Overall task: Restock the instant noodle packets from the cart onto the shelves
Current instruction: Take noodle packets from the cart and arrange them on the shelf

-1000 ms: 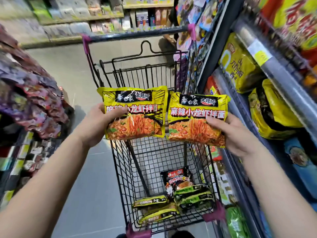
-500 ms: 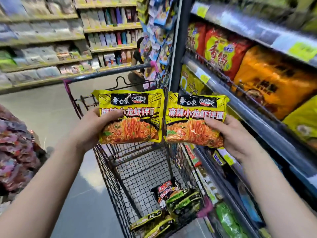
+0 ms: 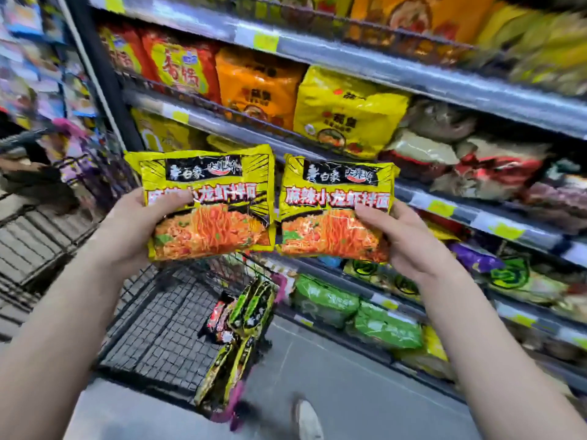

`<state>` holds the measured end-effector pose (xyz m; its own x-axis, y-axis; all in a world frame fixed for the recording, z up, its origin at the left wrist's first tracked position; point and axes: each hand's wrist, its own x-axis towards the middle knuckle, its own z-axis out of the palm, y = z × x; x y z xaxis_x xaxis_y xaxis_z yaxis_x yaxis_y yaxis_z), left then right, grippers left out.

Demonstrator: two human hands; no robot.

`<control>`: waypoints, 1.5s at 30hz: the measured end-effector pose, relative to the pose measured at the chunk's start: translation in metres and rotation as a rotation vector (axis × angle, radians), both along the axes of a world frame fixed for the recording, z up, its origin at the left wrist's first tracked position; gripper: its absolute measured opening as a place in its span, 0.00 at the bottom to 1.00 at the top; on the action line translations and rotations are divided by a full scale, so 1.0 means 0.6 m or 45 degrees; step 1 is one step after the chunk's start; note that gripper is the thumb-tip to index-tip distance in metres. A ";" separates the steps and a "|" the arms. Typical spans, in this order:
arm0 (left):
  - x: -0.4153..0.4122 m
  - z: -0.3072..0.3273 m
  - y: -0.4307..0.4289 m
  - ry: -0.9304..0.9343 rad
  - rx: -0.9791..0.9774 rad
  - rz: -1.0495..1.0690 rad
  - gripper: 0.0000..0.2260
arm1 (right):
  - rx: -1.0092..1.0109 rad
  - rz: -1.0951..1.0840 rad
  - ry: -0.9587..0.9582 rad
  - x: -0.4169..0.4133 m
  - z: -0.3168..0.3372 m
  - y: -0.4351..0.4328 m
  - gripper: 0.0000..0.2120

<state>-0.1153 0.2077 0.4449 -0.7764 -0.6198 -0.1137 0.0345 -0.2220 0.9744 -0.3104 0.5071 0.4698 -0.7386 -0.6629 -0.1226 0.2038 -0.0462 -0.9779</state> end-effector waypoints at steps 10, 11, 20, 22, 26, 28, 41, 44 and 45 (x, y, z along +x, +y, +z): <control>-0.166 0.056 0.287 0.017 -0.091 -0.462 0.14 | -0.058 -0.585 0.058 0.075 0.031 0.391 0.23; -0.177 0.060 0.322 0.022 -0.107 -0.520 0.13 | -0.058 -0.633 0.065 0.084 0.033 0.429 0.25; -0.254 0.082 0.662 0.024 -0.168 -0.872 0.48 | -0.163 -0.935 0.177 0.181 0.046 0.781 0.21; -0.261 0.090 0.746 0.018 -0.172 -0.923 0.52 | -0.153 -1.008 0.183 0.204 0.050 0.858 0.17; -0.263 0.101 0.907 0.065 -0.189 -1.075 0.44 | -0.112 -1.119 0.229 0.245 0.061 0.993 0.24; -0.262 0.100 0.975 0.090 -0.199 -1.117 0.45 | -0.102 -1.169 0.247 0.262 0.062 1.052 0.27; -0.292 0.086 1.250 0.102 -0.146 -1.370 0.36 | -0.112 -1.339 0.253 0.320 0.037 1.274 0.17; -0.325 0.080 1.293 0.085 -0.159 -1.350 0.37 | -0.095 -1.355 0.248 0.296 0.036 1.313 0.18; -0.336 0.079 1.307 0.069 -0.138 -1.338 0.34 | -0.088 -1.356 0.249 0.284 0.036 1.326 0.18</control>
